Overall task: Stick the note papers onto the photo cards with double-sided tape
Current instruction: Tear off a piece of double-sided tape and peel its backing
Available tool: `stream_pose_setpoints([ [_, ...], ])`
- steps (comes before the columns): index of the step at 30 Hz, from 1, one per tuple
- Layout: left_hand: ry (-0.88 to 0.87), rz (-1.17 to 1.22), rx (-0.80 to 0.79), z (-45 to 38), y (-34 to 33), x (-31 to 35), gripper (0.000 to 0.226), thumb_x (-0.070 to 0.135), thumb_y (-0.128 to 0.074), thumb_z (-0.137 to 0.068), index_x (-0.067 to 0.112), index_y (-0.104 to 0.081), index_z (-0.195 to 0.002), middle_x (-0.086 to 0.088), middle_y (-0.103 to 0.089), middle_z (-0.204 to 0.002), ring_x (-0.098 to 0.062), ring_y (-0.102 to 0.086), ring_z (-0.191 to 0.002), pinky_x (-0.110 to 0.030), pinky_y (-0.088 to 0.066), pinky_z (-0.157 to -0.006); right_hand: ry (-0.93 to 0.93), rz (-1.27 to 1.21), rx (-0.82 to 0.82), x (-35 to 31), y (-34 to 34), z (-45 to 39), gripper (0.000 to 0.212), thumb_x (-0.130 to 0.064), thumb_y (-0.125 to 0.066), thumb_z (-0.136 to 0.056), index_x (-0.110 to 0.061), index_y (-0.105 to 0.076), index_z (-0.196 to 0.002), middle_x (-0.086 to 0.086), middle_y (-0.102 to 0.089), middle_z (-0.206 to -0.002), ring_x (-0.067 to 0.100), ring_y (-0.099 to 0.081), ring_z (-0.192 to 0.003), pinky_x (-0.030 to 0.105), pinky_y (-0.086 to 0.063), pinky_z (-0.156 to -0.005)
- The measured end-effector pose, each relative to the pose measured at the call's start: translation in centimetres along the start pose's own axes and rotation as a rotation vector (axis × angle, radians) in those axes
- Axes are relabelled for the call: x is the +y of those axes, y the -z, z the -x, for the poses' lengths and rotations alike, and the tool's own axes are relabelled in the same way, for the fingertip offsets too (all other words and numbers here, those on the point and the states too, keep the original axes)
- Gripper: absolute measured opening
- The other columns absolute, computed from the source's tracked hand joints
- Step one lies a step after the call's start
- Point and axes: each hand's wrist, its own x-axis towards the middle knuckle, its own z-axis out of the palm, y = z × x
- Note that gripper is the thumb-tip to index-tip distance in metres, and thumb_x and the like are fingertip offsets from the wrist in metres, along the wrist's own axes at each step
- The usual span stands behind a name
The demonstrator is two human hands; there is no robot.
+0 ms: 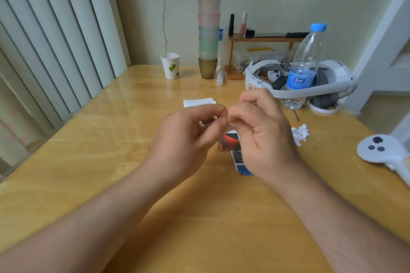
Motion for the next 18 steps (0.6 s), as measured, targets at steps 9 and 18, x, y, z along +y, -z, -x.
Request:
stream_pose_setpoints([
  [9,-0.021,0.114,0.032,-0.06,-0.41,-0.17,0.011,0.033,-0.063,-0.099,0.041,-0.064,-0.092,0.022,-0.061,-0.063,-0.003,-0.052,-0.060,-0.043,-0.046,-0.062,-0.101,-0.239,-0.011,-0.16,-0.05,0.10,0.013,0.007,-0.061,-0.098,0.000,-0.066,-0.089,0.006,-0.046,-0.110,0.032,-0.053,-0.091,0.035,-0.061,-0.051],
  [18,-0.025,0.042,0.148,-0.60,0.23,-0.88,0.006,0.040,-0.057,-0.097,0.044,-0.060,-0.093,0.014,-0.054,-0.068,-0.020,-0.048,-0.066,-0.050,-0.048,-0.060,-0.302,-0.446,-0.052,-0.18,-0.48,0.46,0.017,0.000,-0.069,-0.094,-0.016,-0.073,-0.088,-0.011,-0.050,-0.119,0.028,-0.066,-0.075,0.053,-0.063,-0.062],
])
